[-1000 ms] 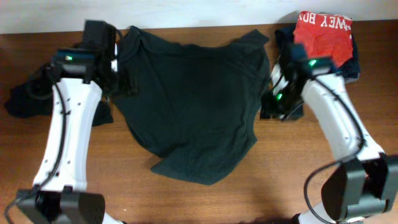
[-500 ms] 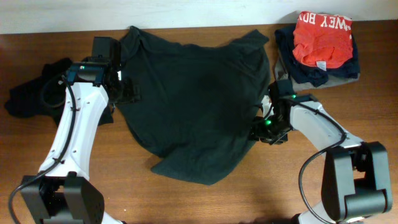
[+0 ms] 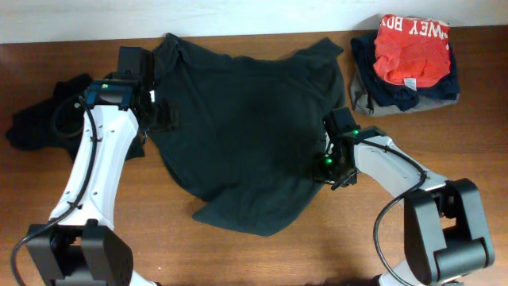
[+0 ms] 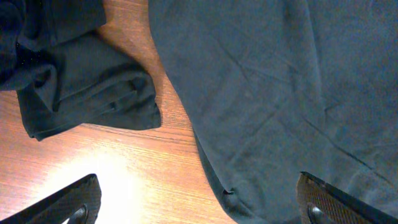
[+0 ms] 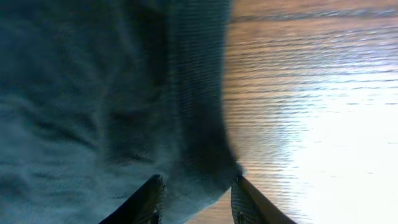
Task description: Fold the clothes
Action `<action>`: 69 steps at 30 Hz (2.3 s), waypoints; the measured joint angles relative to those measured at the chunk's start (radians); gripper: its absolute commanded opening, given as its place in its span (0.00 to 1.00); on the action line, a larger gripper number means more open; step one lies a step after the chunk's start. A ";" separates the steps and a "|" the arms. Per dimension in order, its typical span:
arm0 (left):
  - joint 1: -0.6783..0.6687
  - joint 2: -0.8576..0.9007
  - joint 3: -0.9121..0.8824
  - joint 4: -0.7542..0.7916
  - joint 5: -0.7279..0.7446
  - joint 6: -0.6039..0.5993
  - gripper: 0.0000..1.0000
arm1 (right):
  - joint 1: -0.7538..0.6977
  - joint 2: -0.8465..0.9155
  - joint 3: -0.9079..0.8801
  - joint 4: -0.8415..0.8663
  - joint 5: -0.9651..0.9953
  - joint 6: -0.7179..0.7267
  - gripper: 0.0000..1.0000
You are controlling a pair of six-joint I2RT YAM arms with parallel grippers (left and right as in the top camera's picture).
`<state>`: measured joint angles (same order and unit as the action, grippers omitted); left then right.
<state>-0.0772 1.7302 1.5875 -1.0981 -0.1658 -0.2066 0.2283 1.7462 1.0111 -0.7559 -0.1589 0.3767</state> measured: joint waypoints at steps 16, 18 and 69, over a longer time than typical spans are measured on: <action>0.000 0.000 0.000 -0.001 0.000 0.000 0.99 | 0.001 0.022 -0.003 0.016 0.095 0.039 0.04; 0.000 0.000 0.000 -0.001 0.000 0.000 0.99 | 0.001 0.022 -0.003 0.017 0.095 0.043 0.04; 0.000 0.116 -0.568 0.871 0.064 0.042 0.50 | -0.285 0.026 0.405 -0.262 0.011 -0.198 0.80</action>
<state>-0.0772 1.8462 1.0195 -0.2268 -0.1017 -0.1650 -0.0570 1.7721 1.4158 -1.0180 -0.1482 0.1783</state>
